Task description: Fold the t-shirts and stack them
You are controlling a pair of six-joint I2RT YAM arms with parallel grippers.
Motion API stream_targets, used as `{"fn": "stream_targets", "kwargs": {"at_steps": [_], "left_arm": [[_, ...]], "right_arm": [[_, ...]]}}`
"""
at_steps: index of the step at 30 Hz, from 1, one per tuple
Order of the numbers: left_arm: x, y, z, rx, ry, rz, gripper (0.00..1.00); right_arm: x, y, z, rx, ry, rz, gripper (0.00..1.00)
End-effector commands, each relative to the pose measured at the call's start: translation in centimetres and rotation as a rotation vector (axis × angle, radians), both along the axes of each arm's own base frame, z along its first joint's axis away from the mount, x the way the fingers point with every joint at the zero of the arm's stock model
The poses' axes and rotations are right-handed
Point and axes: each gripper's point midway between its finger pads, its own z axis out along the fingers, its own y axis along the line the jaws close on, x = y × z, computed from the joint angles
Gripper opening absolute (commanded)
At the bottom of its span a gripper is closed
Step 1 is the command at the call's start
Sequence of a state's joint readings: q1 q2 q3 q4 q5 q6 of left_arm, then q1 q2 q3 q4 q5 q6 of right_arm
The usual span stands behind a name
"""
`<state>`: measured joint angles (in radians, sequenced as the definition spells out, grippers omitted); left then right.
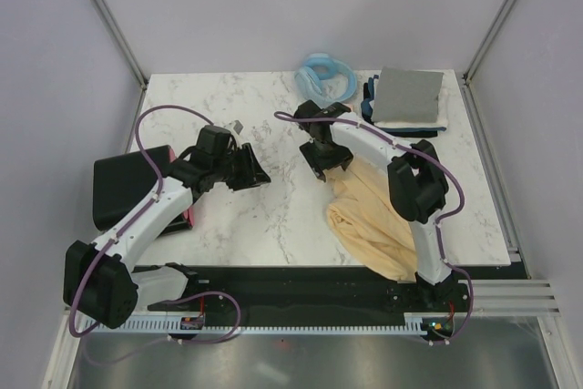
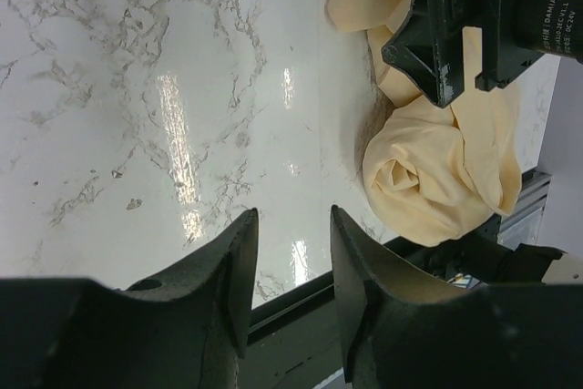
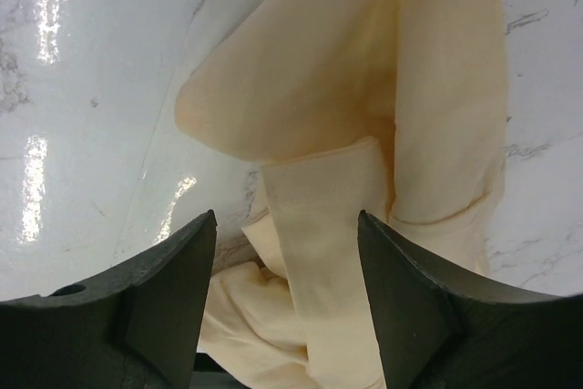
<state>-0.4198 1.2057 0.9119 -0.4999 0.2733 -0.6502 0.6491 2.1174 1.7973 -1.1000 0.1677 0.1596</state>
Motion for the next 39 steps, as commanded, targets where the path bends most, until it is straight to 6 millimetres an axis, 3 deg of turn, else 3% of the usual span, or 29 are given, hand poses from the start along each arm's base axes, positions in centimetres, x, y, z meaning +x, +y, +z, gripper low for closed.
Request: {"fn": "stream_targets", "kwargs": {"at_steps": [1,23,39], "left_arm": [[0.7,-0.4,1.0,-0.017,-0.061,-0.038,0.44],[1.1,-0.8,0.0,-0.025,-0.034,-0.065,0.44],[0.9,-0.8,-0.6,-0.032,-0.023,-0.069,0.44]], "right_arm": [[1.1,-0.6,0.4,-0.054,-0.054,0.003,0.71],[1.7,-1.6,0.5,-0.24,-0.154,0.059,0.69],[-0.4,-0.3,-0.7,-0.277,-0.119,0.119,0.7]]}}
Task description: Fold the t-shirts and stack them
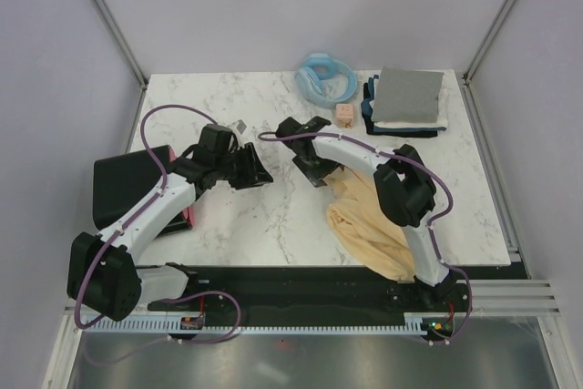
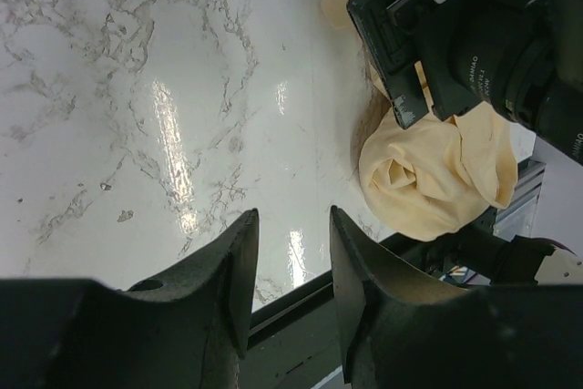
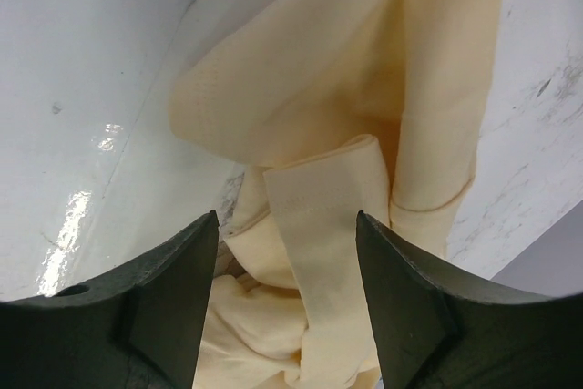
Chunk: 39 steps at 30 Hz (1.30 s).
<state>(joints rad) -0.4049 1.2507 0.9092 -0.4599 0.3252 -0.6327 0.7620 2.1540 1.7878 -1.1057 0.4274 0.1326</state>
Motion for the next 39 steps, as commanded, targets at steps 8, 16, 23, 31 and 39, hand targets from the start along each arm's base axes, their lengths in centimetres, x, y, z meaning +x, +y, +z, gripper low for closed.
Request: {"fn": "stream_targets", "kwargs": {"at_steps": [8,16,23,31,39], "left_arm": [[0.2,-0.2,-0.1,-0.011,-0.032,-0.038,0.43],[0.3,-0.3,-0.3,-0.013,-0.025,-0.046,0.43],[0.5,-0.6,-0.4,-0.025,-0.02,-0.052,0.43],[0.3,-0.8,-0.5,-0.037,-0.012,-0.06,0.43],[0.2,-1.3,-0.6,-0.058,-0.002,-0.078,0.43]], "right_arm": [[1.4,-1.7,-0.3,-0.154,-0.082,-0.009,0.7],[2.4,-2.3,0.4,-0.203,-0.143,-0.021,0.64],[2.9,-3.0,1.4,-0.238,-0.195,-0.028,0.3],[3.1,-3.0,2.1,-0.23,-0.223,-0.029,0.27],[3.0,-2.7,4.2,-0.178,-0.245,-0.044,0.25]]}}
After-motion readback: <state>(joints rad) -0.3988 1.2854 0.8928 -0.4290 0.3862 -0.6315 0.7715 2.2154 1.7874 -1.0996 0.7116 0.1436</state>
